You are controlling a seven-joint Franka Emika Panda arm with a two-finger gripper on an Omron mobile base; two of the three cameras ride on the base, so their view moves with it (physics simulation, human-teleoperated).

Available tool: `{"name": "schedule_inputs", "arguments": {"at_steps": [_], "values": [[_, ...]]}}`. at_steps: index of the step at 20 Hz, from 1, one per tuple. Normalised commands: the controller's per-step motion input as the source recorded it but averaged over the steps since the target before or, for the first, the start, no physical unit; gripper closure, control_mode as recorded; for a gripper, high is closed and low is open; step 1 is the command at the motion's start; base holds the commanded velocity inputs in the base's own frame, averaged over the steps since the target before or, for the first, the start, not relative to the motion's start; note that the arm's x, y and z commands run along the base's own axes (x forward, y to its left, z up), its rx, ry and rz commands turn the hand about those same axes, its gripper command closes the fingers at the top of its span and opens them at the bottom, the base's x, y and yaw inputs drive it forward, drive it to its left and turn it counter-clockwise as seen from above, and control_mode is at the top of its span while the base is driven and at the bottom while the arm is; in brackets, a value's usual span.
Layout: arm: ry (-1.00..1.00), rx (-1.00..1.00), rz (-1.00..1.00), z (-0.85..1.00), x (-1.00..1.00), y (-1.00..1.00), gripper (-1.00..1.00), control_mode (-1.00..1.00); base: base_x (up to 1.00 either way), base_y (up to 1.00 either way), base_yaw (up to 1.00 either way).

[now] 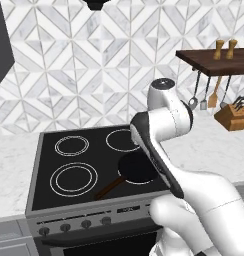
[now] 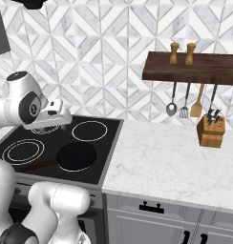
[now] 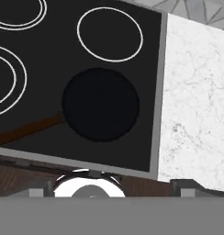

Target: Turn off the front right burner of the stove.

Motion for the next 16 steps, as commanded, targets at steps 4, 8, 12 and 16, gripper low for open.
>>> {"name": "schedule_inputs", "arguments": {"at_steps": [4,8,12,16], "values": [[0.01,-0.42,0.18,-0.99,-0.66,1.00,-1.00,-1.00,0.00,0.00,0.00],[0.00,-0.47,0.19,-1.00,-0.79,0.99,-1.00,-1.00,0.00,0.00,0.00],[0.00,-0.52,0.21,-1.00,-0.67,0.99,-1.00,-1.00,0.00,0.00,0.00],[0.02,-0.52,0.24,-1.00,-0.42,0.90,-1.00,-1.00,0.00,0.00,0.00]]}}
